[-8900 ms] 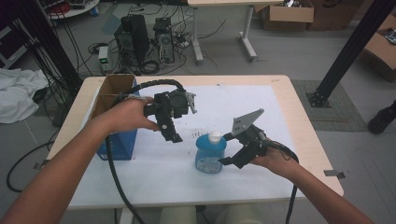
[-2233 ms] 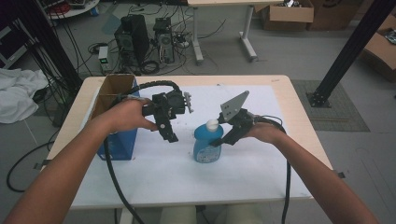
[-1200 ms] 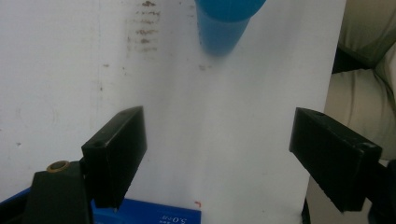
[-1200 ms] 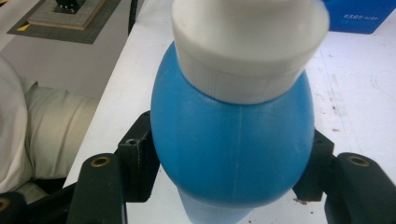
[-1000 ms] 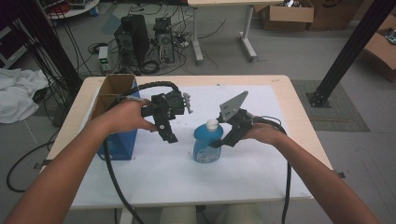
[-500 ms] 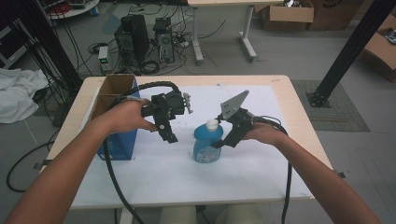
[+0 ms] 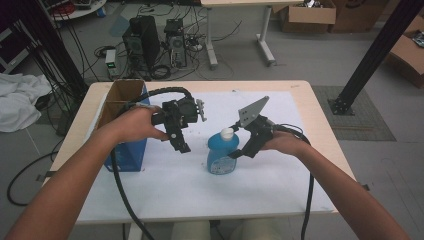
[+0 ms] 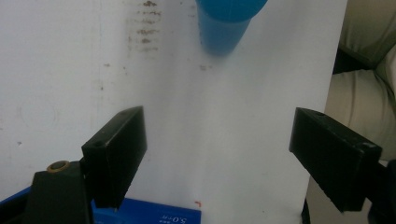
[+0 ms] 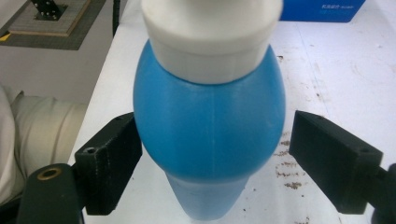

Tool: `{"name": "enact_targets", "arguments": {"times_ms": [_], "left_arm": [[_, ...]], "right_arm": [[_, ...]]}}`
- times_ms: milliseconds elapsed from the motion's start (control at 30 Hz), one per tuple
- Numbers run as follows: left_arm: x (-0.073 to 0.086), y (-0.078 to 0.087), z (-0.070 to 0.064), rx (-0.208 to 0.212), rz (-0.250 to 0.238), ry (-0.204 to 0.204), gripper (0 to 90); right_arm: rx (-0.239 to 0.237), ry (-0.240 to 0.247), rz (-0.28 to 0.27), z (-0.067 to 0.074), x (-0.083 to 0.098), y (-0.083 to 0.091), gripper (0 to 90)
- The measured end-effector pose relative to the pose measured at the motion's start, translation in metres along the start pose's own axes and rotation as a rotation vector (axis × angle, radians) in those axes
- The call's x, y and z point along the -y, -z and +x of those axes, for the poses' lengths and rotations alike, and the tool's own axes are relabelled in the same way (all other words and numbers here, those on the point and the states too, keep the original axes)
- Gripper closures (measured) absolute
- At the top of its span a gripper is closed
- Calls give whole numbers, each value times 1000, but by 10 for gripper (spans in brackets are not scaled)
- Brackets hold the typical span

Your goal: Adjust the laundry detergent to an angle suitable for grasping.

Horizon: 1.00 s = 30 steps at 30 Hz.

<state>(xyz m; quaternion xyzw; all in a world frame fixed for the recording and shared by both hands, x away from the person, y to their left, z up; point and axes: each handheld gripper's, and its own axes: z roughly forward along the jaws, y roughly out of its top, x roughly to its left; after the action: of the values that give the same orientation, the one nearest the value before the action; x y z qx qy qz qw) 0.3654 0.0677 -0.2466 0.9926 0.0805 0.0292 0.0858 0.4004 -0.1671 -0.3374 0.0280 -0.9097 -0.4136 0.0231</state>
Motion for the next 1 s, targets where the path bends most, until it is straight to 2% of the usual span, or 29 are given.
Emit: {"name": "enact_targets", "arguments": {"times_ms": [267, 500, 833, 1000], "left_arm": [[0, 0, 1, 3, 4, 1, 196], [-1, 0, 1, 4, 0, 1, 196], [-3, 1, 2, -1, 1, 0, 196], [-4, 2, 2, -4, 2, -1, 195]], "right_arm": [[15, -14, -4, -1, 3, 7, 162], [34, -24, 14, 2, 7, 17, 158], [87, -65, 34, 2, 11, 48, 158], [104, -89, 85, 0, 14, 65, 156]]}}
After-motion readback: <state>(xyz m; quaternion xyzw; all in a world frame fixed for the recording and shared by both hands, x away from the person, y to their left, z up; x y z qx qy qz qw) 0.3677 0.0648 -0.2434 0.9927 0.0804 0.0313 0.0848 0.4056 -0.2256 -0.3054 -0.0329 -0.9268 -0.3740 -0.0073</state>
